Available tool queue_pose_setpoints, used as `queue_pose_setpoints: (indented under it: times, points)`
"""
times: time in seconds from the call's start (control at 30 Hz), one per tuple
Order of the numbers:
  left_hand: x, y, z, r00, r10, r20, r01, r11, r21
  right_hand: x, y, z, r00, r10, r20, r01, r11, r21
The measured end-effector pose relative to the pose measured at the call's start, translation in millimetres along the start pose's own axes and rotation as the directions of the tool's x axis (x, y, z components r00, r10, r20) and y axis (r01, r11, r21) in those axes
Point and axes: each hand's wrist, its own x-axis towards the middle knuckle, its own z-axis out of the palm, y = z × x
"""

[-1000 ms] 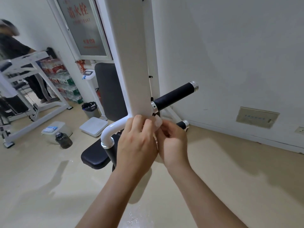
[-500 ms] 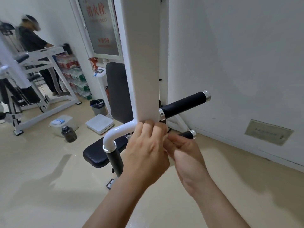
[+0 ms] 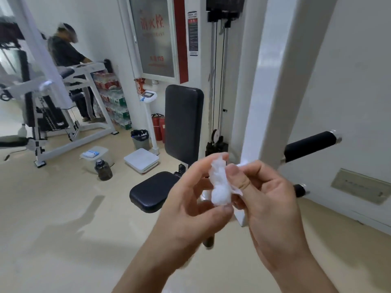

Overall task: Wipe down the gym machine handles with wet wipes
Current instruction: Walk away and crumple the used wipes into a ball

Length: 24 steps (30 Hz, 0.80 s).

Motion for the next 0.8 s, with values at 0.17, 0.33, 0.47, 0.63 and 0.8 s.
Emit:
queue_pose_setpoints:
  times: [0.17,0.33,0.47,0.63,0.8]
  points:
    - [-53.8,16.3,-86.1,0.914,0.016,-0.406,0.009,0.998,0.060,-12.1,25.6,84.5,0.948,0.159,0.275,-0.132,0.985,-0.114]
    - [-114.1,36.3,-167.5,0.745,-0.091,-0.661,0.081,0.996,-0.046,-22.1,64.3,181.0,0.830,0.324,0.455,-0.268,0.946,-0.184]
    - [-159.3,33.1,-226.5,0.553,-0.168,-0.816,0.079,0.986,-0.149,-27.6,99.0,256.0,0.731,0.461,0.502,-0.479,0.872,-0.103]
    - [-194.8,20.5,-291.7,0.366,-0.235,-0.901,0.018,0.969,-0.246,-24.7,155.7,326.4,0.598,0.622,0.505,-0.707,0.706,-0.033]
    - [-203.4,9.7,-379.9,0.219,-0.090,-0.971,0.210,0.977,-0.043,0.8,211.8,399.2,0.510,0.654,0.558,-0.762,0.645,-0.059]
